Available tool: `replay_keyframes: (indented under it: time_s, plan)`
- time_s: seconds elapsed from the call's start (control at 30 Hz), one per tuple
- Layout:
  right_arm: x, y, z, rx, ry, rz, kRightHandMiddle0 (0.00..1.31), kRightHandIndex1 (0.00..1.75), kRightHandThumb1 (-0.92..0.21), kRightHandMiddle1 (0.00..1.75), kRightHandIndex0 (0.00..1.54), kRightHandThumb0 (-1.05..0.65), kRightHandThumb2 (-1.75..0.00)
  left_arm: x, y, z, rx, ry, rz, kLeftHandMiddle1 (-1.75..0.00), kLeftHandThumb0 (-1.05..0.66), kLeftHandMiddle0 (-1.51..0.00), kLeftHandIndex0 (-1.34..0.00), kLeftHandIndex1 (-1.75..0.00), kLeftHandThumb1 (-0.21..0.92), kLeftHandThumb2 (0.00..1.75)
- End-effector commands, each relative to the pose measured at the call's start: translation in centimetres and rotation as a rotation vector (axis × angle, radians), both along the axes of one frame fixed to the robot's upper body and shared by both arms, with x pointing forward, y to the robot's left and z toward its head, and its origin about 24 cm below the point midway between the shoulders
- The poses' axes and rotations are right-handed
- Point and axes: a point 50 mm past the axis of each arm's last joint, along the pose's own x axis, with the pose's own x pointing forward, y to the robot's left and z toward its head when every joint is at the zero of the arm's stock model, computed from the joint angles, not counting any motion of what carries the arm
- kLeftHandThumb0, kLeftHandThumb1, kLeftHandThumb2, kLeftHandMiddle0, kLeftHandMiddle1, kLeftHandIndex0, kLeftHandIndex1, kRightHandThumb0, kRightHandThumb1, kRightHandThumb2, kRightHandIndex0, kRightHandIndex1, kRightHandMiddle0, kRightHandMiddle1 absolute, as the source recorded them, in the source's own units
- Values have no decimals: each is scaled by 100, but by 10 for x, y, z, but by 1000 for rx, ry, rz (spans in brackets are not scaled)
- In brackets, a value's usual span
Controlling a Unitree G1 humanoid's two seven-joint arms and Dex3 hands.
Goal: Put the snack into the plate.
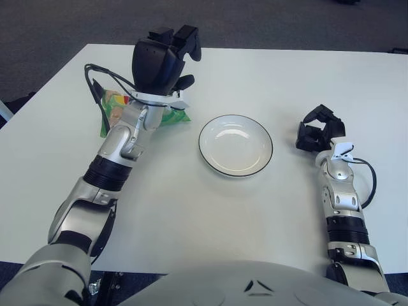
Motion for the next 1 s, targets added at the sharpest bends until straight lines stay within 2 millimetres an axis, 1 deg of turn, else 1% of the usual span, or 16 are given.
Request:
replay_keyframes:
  time_s: [0.0,0.17,0.4,0.43,0.47,0.53,0.6,0.63,0.67,0.7,0.8,0.83,0.87,0.9,0.93,0.97]
  plan:
    - [-23,1,-43,50,149,-23,72,175,-20,175,132,-53,-147,1,3,-4,31,32,14,-175,0,-89,-67,-175,-6,175]
    - [-24,1,-43,47,148,-19,71,175,-20,175,133,-53,-146,3,6,-5,81,56,46,-175,0,-89,-67,-175,-6,175]
    - [-24,1,-42,48,149,-19,71,175,-20,175,133,-53,-146,8,21,-14,156,120,162,-171,0,-91,-67,-175,-7,175]
    - [-24,1,-42,48,149,-19,72,175,-20,175,133,-53,-146,9,22,-15,161,124,173,-172,0,-91,-68,-173,-7,175]
    - [-24,1,-42,48,149,-20,72,175,-20,175,133,-53,-146,10,25,-17,173,126,193,-173,-1,-92,-75,-162,-9,173]
    - [-24,1,-42,49,150,-22,72,175,-20,175,133,-53,-146,11,31,-21,200,136,241,-174,-1,-93,-80,-154,-10,172]
    - [-24,0,-42,50,151,-23,72,175,-20,175,133,-53,-147,13,36,-24,227,153,294,-174,-1,-76,-70,-166,3,162]
    - [-24,0,-42,50,152,-22,72,175,-20,175,133,-53,-147,13,41,-27,241,173,329,-174,-1,-73,-67,-168,6,159]
    - [-24,0,-42,51,152,-21,72,175,-19,175,133,-53,-147,13,44,-29,249,186,351,-174,-1,-65,-61,-170,15,149]
    - [-24,0,-42,50,151,-19,72,175,-19,175,133,-53,-147,13,47,-31,254,203,370,-174,-1,-62,-58,-171,18,146]
    - [-24,0,-42,49,148,-15,72,175,-19,175,133,-54,-147,13,52,-37,260,247,400,-175,-1,-48,-46,-173,35,128]
    - [-24,0,-42,49,147,-14,72,175,-19,175,133,-54,-147,13,54,-38,265,267,413,-175,-1,-43,-41,-173,43,119]
    - [-24,0,-42,49,147,-13,72,175,-19,175,133,-54,-147,13,55,-40,269,280,422,-172,-28,-32,-28,-165,49,109]
    - [-24,0,-42,49,147,-13,72,175,-19,175,133,-54,-148,13,56,-40,277,297,433,-170,-46,-25,-20,-159,53,102]
    - [-24,0,-42,49,148,-13,72,175,-19,175,133,-54,-148,14,56,-40,283,309,440,-154,-59,-21,-13,-153,58,95]
    - [-24,-1,-42,49,148,-14,73,175,-19,175,133,-54,-148,14,57,-41,289,325,453,-147,-64,-19,-10,-151,59,93]
